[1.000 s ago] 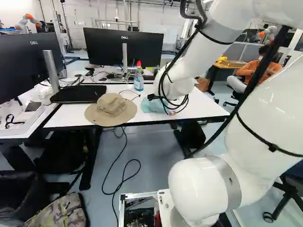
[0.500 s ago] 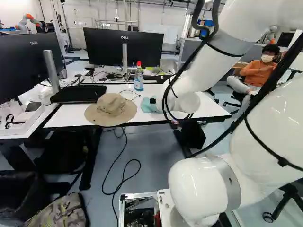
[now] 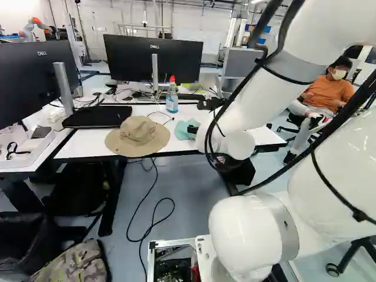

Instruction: Clean the table with the green towel

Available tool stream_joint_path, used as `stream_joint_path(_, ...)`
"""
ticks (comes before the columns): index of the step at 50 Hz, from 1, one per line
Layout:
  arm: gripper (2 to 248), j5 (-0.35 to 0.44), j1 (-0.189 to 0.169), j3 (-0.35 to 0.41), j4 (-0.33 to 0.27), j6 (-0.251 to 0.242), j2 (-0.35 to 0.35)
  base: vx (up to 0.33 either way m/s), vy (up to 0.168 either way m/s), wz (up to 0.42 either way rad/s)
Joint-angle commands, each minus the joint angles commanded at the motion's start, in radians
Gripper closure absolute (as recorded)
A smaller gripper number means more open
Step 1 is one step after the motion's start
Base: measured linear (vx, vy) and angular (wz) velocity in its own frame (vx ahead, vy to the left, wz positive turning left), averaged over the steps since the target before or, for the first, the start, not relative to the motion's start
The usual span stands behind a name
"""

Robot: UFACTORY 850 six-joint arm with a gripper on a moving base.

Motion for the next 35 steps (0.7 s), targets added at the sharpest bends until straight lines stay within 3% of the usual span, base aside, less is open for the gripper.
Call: stream_joint_path(35,3,0.111,-0.007,0.077,-0.008,0.000,0.036,0.000,0.000,0.000)
